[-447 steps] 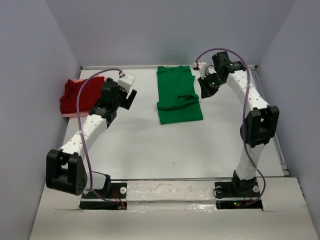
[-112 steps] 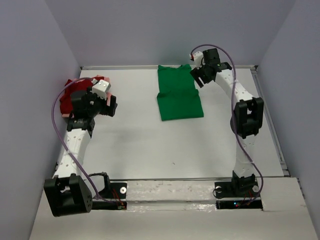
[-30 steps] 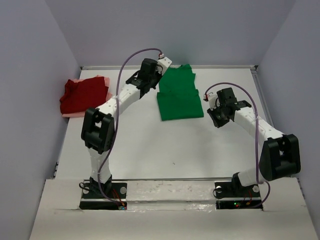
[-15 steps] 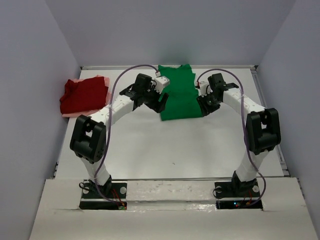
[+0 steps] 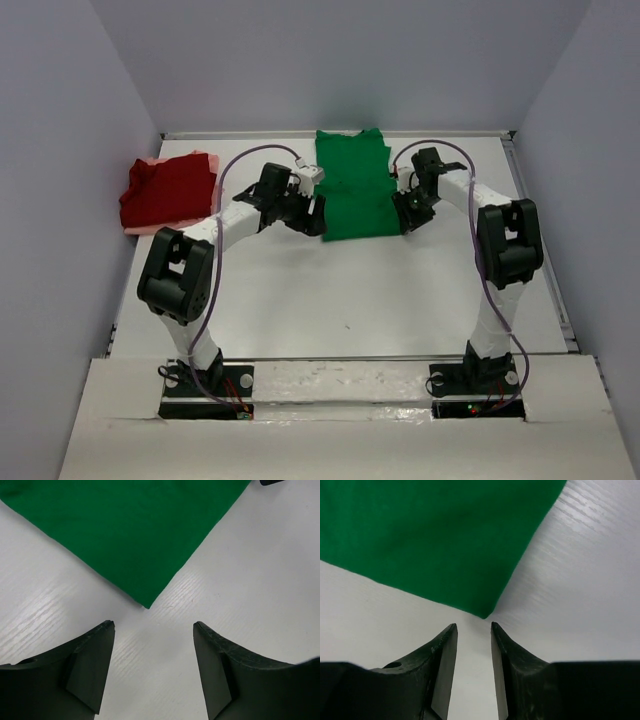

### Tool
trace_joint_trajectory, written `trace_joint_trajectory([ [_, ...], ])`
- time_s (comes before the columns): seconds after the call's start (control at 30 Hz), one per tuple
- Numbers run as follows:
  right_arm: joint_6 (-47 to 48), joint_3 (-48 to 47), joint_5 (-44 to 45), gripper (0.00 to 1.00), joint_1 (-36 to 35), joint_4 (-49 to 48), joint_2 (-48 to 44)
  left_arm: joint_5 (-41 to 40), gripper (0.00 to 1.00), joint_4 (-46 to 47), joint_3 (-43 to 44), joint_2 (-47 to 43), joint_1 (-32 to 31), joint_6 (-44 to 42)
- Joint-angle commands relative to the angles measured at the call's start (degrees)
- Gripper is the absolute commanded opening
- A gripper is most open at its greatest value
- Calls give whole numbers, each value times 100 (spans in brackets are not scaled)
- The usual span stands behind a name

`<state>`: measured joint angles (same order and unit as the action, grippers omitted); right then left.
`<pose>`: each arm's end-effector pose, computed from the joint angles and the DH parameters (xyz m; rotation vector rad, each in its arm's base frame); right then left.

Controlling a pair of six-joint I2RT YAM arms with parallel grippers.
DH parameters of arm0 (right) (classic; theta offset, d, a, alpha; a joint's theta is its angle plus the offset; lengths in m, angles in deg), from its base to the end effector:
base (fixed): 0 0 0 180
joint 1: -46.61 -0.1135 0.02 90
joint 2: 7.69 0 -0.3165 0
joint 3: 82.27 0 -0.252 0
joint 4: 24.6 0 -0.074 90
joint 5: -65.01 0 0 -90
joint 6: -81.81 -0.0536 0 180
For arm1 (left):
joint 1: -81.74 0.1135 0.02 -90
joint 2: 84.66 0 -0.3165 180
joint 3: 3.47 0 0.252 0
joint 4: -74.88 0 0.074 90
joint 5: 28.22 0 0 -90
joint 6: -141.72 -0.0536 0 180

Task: Fold and stack the t-shirts
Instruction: Pick up the 2/3-rectangle-folded T-shirt from the center of the board.

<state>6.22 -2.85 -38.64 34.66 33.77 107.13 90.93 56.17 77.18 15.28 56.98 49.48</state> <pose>0.4228 0.1024 0.2185 -0.6922 2.7298 0.3277 0.3593 -0.1945 0.2676 0.7955 2.1021 -0.7810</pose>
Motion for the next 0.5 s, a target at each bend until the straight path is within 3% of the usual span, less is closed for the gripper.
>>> trace_joint_trajectory([
  [0.0,-132,-284,-41,38,192,31,84,258,73,379,10,166,-12,382],
  [0.47,-114,-609,-383,34,386,102,400,-207,65,299,142,702,-12,540],
])
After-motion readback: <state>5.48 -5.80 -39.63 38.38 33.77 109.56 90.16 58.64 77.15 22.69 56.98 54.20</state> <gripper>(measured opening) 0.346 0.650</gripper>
